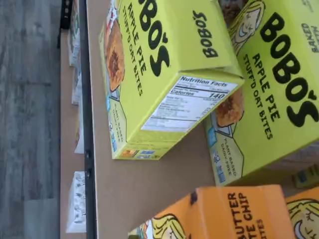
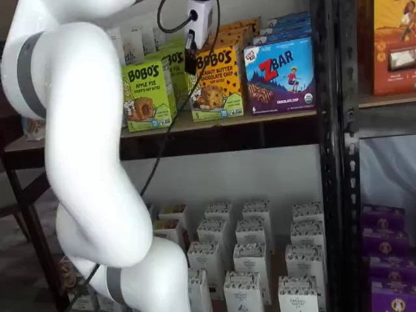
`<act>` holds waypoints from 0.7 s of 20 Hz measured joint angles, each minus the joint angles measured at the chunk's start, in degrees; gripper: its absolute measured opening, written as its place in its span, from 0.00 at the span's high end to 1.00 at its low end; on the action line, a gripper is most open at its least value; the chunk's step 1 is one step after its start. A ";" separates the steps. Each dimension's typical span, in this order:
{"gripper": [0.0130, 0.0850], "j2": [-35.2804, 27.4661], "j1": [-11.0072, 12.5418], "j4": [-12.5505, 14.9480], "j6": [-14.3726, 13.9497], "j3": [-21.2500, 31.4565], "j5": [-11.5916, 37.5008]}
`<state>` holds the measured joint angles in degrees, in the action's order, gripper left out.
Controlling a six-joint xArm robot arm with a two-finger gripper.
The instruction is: Pick up the orange box on the top shelf, the fifth box from the left
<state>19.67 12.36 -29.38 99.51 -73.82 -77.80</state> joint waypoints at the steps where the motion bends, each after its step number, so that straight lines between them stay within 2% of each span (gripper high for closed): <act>1: 0.00 -0.62 -0.07 0.57 -0.16 -0.91 -1.14; 3: 0.00 -1.73 -0.30 1.84 -0.51 -2.48 -3.12; 8: 0.00 -2.73 -0.93 2.68 -1.22 -3.91 -4.30; 14: 0.00 -4.73 -1.95 5.61 -2.33 -7.07 -7.90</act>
<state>14.95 10.41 -23.78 97.17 -80.88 -85.70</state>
